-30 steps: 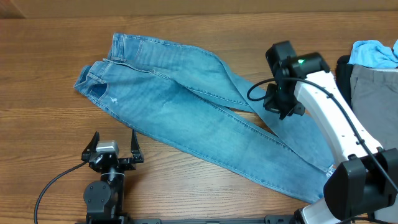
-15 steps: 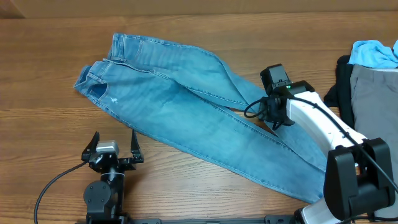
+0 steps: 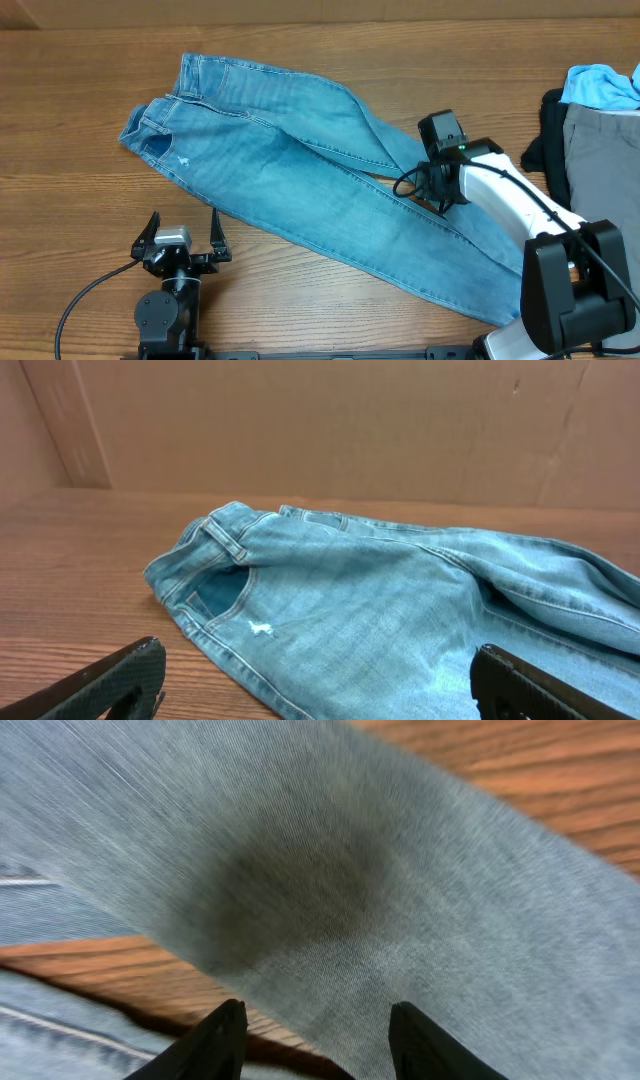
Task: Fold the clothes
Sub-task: 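Lower the right gripper onto the jeans' right leg near the knee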
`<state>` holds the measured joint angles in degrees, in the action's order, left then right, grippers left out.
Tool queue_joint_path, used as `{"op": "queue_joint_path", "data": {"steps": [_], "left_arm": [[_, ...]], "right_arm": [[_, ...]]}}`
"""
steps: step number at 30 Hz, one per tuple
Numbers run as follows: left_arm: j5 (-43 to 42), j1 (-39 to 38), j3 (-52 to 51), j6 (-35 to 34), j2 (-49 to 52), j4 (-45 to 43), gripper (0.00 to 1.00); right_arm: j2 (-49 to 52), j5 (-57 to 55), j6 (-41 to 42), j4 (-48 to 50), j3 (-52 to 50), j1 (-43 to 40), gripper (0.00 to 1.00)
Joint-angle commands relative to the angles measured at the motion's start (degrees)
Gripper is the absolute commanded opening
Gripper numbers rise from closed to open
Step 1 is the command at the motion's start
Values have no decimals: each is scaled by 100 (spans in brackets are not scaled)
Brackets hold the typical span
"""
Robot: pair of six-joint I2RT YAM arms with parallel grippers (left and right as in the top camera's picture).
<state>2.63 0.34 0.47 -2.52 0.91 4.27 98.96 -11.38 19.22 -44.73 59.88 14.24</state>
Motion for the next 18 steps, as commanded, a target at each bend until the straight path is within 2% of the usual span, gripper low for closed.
{"op": "queue_joint_path", "data": {"steps": [1, 8, 18], "left_arm": [[52, -37, -20, 127, -52, -22, 100], [52, -37, -20, 127, -52, -22, 100], [52, -37, -20, 127, -52, -22, 100]], "right_arm": [[-46, -61, -46, 348, -415, -13, 49], [-46, -66, -302, 986, -804, -13, 49], [-48, -72, -299, 761, -800, -13, 49]]}}
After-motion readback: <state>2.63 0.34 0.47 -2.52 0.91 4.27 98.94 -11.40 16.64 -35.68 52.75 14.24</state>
